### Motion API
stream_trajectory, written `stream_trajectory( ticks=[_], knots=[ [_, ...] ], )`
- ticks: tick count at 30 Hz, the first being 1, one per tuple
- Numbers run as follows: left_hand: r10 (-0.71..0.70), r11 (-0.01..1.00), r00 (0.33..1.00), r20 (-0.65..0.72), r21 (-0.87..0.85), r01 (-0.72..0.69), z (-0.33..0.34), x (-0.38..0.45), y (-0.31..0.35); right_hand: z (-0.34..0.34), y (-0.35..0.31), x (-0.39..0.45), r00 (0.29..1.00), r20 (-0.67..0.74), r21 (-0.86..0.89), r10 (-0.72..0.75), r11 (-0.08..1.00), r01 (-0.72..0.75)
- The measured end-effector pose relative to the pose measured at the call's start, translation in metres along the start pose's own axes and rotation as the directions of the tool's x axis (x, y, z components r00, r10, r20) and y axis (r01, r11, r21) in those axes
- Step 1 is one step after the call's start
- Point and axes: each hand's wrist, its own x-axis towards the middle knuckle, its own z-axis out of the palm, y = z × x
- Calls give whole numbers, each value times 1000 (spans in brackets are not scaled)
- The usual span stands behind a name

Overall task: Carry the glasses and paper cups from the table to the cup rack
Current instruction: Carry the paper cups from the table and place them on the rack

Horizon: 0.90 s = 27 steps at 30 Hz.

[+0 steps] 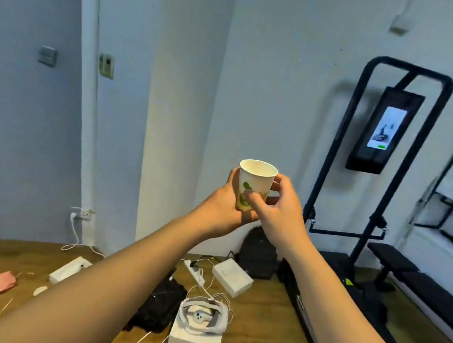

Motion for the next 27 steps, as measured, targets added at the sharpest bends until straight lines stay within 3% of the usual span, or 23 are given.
stream_trajectory(
  ticks=[6, 17, 27],
  knots=[
    [136, 990, 986, 100, -56, -131, 107, 11, 86, -132, 16, -31, 991, -124, -42, 41, 998, -47],
    [219, 971, 955, 202, -139, -193, 275, 14, 171, -304, 35, -104, 953, -286, -177, 103, 972, -158],
    [383, 912, 829, 407, -309, -270, 393, -2, 234, -410, 47, -186, 859, -479, -185, 182, 935, -301]
  ],
)
